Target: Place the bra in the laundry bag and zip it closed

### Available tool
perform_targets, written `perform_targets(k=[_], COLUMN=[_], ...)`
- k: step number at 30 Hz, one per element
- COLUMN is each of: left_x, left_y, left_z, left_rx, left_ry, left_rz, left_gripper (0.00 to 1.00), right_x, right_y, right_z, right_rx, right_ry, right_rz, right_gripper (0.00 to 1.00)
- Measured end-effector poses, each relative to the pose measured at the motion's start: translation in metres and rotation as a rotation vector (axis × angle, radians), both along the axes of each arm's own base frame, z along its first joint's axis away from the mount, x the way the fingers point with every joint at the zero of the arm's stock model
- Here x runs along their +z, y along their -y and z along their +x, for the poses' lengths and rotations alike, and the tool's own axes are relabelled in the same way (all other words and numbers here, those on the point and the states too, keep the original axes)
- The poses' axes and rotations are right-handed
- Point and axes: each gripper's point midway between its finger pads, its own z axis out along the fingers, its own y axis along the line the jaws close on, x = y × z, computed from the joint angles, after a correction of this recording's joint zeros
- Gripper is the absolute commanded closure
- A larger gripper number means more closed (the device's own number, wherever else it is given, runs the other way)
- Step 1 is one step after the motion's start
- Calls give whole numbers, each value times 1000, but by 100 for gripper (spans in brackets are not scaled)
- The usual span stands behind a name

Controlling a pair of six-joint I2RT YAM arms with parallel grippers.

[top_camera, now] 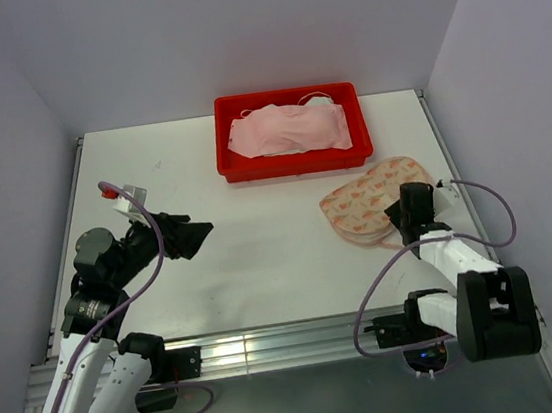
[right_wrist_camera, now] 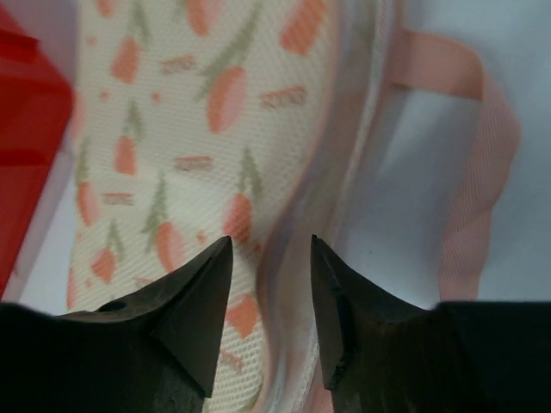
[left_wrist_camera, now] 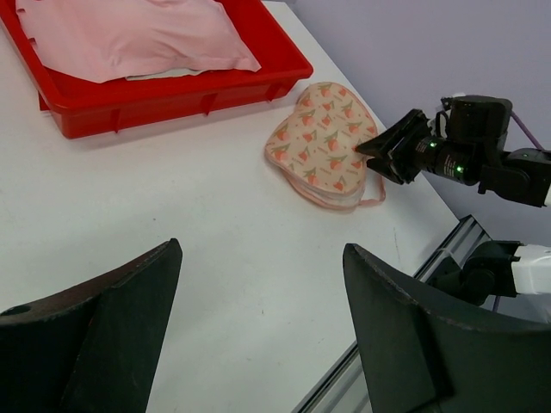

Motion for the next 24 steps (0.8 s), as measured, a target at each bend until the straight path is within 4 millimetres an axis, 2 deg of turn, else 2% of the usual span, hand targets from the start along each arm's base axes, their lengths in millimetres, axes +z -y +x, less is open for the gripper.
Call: perform_targets(k=[1,3,4,5,8,10,13,17,24], left_x=[0,-1,-2,-2,-3,-4,-5,-9,-26], left_y=[0,-1,-1,-2,-2,-2,-2,-1,3], left_z=[0,0,1,1,2,2,4,7,17], left_rx=[1,5,8,12,17,19,22,22,26], left_ry=[-1,-6,-7,-9,-13,-14,-20,-37,-127], left_rz=[1,3,4,4,6,6,8,10,12], left_gripper=[18,18,18,18,18,18,19,24,39], right_x=[-8,-21,-24,-26,-26,-25,-22,-2,31], right_y=[1,-2,-5,-7,-21,-42,-99,-186,-296], right_z=[-2,-5,-4,-3,3,6,3,-15,-46], right_rx=[-2,10,20,33,99,184,417,785,1298], right_ry=[-28,-73,-81,-84,-66,-64,-81,-60,-60], right_rz=[7,25,37,43,79,98,91,102,85], right_gripper=[70,84,95,100,100,100,100,100,100])
